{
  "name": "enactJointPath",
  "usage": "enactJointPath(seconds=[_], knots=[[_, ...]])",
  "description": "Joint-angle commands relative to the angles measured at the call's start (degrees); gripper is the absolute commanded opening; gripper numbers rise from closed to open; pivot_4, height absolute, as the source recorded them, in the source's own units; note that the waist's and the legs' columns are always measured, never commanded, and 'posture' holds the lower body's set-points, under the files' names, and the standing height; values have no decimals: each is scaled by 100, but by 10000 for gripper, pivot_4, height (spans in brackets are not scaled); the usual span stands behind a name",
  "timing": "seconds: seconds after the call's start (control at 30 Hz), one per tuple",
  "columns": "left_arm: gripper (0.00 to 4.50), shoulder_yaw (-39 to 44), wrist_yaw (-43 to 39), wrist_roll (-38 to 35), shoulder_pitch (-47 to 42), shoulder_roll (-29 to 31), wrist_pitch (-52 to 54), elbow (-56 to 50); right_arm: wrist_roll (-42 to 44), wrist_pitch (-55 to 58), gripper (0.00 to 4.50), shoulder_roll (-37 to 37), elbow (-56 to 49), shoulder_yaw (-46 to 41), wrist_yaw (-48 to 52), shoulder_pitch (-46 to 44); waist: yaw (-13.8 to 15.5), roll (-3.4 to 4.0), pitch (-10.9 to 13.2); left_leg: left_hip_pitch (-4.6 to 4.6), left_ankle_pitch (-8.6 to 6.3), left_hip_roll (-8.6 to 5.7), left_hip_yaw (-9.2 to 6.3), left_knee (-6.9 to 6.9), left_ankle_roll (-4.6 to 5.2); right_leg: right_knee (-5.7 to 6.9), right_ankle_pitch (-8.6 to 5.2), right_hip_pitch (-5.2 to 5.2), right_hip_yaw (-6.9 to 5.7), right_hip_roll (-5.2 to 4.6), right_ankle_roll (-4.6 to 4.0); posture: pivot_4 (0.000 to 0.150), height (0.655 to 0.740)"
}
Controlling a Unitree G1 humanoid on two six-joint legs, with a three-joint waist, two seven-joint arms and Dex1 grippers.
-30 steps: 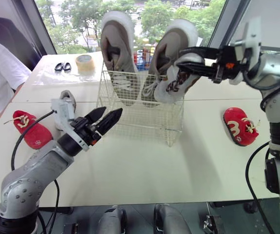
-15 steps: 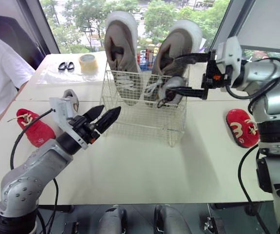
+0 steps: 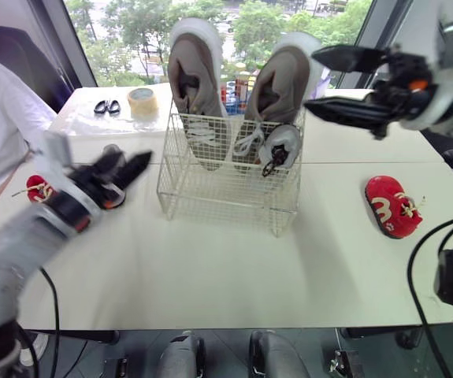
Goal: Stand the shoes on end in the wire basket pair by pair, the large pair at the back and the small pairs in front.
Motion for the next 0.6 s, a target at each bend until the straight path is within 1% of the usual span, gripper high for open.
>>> enactJointPath(seconds=[0.03,0.07,0.1,0.17,0.2,0.27,0.33,0.4,0.47,0.6], knots=[[45000,-274,150,1114,-1031,706,189,1403,716,854,44522,-282,-884,5,45,403,25,-8,-2,0,0,-1,2,0,0,-1,0,0,1,-1,0,1500,7400],[45000,-596,-35,1547,-1488,947,312,2146,1039,1153,44522,-281,-1185,51,70,732,28,-14,-3,-3,0,-2,-9,0,0,-2,-1,2,-7,2,0,1500,7400],[45000,-953,-282,1959,-1904,1122,432,2796,1139,1264,44522,-274,-1423,130,76,1047,25,-21,-7,-4,1,0,-10,0,-1,-3,-1,1,-10,5,-1,1500,7400],[45000,-1634,-879,2643,-2700,1267,690,3939,999,1174,44522,-272,-1739,302,0,1536,11,-17,-6,-5,0,-1,-8,-1,0,-2,0,4,-14,6,3,1500,7400],[45000,-1859,-1122,2934,-2998,1278,760,4327,927,1122,44522,-285,-1824,357,-41,1652,10,-15,-4,-5,0,-4,3,-2,1,0,2,2,-11,3,8,1500,7400],[45000,-2558,-1738,3849,-3766,1244,632,5312,709,953,44522,-379,-2017,494,-48,1937,12,-17,-1,-11,-1,-7,28,-2,5,1,12,-10,0,0,28,1500,7400],[45000,-3077,-2449,4608,-4536,1068,285,6366,593,862,44522,-392,-2146,561,-131,2090,12,-32,3,-24,-1,-7,39,0,4,-1,13,-21,-2,3,29,1500,7400],[45000,-3353,-3031,5159,-5188,785,-17,7415,721,928,44522,-418,-2333,492,-208,2258,23,-59,12,-34,0,-11,41,1,3,-1,13,-29,-5,8,30,1500,7400],[45000,-3423,-3314,5561,-5589,565,-275,8196,811,981,44522,-463,-2491,423,-276,2391,17,-63,13,-40,0,-9,38,0,3,-1,13,-34,-8,10,29,1500,7400],[45000,-3328,-3712,6082,-5963,238,-612,9089,967,1056,44522,-489,-2652,276,-530,2537,-10,-64,14,-44,-2,-4,47,0,6,4,13,-49,0,5,31,1500,7400]])
